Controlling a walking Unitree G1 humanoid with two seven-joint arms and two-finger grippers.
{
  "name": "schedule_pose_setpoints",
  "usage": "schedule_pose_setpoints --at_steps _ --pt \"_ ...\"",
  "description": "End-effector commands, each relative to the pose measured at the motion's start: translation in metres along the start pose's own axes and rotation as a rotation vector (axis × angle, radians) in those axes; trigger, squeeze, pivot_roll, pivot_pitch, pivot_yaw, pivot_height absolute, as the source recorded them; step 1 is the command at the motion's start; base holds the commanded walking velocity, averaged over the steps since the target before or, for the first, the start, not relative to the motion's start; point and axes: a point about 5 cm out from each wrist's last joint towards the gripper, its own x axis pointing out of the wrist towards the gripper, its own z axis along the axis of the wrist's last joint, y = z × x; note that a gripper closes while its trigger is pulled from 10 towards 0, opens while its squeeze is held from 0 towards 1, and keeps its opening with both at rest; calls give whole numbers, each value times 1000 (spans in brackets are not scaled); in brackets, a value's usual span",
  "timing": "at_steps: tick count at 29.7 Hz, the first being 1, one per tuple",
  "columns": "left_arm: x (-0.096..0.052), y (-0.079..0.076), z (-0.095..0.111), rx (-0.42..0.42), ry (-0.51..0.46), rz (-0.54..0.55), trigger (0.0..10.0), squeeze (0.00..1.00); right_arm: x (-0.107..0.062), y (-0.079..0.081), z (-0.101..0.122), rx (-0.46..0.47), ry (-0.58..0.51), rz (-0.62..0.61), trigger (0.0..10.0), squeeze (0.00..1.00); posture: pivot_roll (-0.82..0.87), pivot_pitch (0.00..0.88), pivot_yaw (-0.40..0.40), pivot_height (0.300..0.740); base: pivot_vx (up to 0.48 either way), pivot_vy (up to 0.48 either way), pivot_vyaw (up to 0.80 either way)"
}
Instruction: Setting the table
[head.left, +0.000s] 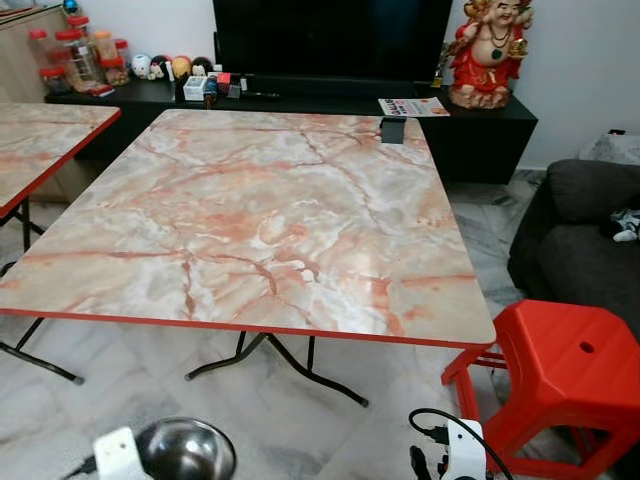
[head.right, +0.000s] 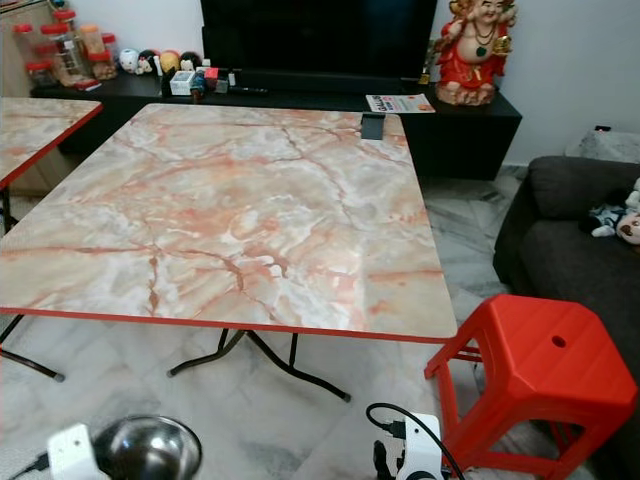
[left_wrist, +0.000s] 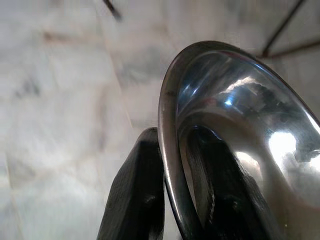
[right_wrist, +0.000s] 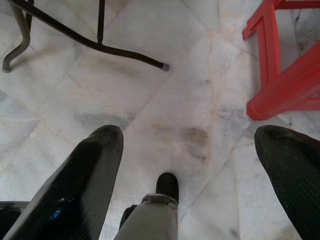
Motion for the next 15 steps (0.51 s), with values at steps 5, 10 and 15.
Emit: schedule_pose_setpoints --at_steps 5,10,15 --pt "7 33 46 -27 -205 116 10000 0 2 3 7 -32 -12 19 10000 0 35 0 -48 740 0 0 0" --pt "6 59 70 12 -301 176 10000 0 2 6 7 -37 -10 28 10000 0 49 0 -40 740 0 0 0" --pt "-1 87 88 11 -381 318 10000 0 3 8 8 -41 -12 35 10000 0 62 0 -44 740 0 0 0"
